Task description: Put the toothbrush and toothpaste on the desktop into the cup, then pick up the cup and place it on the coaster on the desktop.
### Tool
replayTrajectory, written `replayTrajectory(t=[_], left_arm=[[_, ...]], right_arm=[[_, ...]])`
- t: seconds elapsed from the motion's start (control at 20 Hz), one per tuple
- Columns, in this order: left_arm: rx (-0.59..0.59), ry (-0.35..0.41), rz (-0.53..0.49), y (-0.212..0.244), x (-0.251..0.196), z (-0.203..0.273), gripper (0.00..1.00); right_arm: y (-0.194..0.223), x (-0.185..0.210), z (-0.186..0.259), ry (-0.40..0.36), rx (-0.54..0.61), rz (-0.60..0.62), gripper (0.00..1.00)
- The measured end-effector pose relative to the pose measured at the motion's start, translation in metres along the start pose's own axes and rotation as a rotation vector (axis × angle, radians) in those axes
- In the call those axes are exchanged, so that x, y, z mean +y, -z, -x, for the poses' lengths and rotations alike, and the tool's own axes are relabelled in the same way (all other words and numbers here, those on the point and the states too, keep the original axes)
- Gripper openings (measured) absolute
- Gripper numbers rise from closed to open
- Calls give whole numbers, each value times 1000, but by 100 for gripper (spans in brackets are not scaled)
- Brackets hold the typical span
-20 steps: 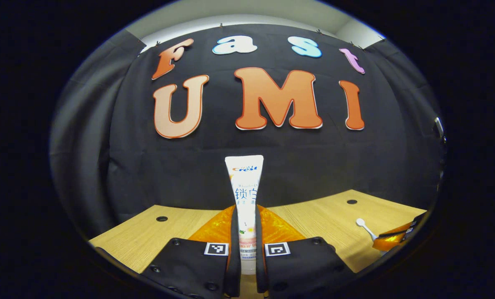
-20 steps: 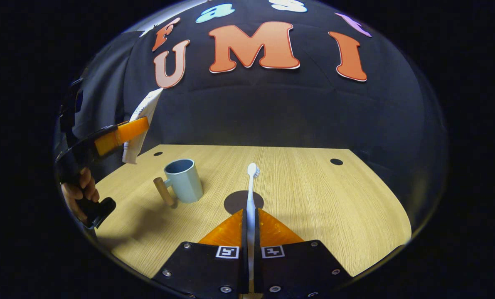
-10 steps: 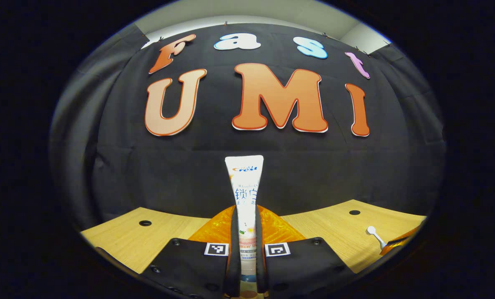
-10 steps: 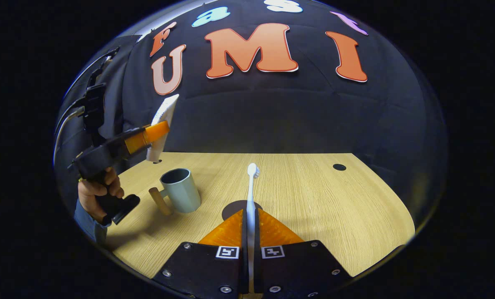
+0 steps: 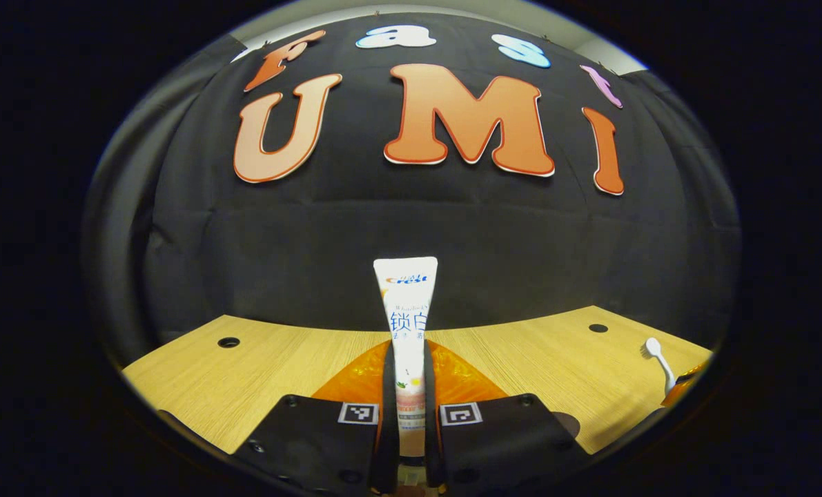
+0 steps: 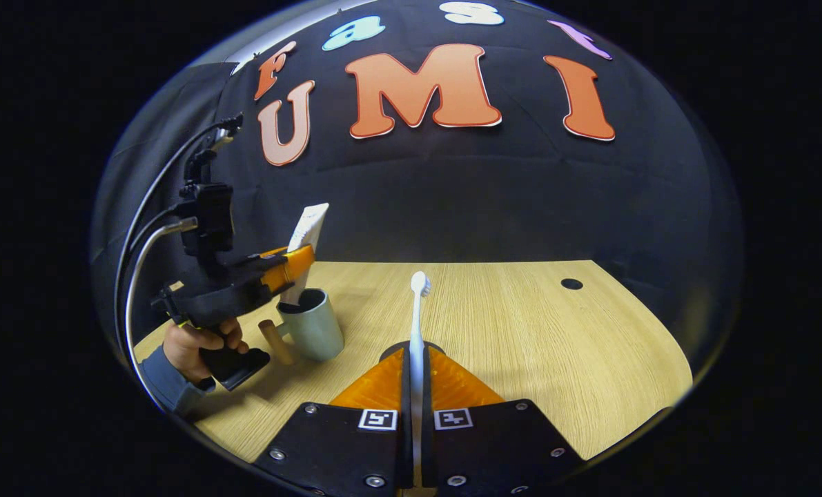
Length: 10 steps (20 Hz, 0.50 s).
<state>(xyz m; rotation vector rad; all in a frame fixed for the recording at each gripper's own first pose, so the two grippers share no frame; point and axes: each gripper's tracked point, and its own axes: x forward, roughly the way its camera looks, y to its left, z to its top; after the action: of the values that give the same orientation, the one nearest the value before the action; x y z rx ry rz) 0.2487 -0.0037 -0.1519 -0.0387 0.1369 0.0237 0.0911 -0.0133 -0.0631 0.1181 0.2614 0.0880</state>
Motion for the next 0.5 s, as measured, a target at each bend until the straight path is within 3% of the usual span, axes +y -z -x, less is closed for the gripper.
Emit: replayTrajectory(t=[0.3, 0.5], left_arm=[[76, 6, 18, 31, -4, -11, 19], [102, 27, 8, 34, -4, -5, 24]], right_arm=[[0, 2, 3, -1, -4, 7, 5], [-7, 6, 1, -5, -34, 6, 5]])
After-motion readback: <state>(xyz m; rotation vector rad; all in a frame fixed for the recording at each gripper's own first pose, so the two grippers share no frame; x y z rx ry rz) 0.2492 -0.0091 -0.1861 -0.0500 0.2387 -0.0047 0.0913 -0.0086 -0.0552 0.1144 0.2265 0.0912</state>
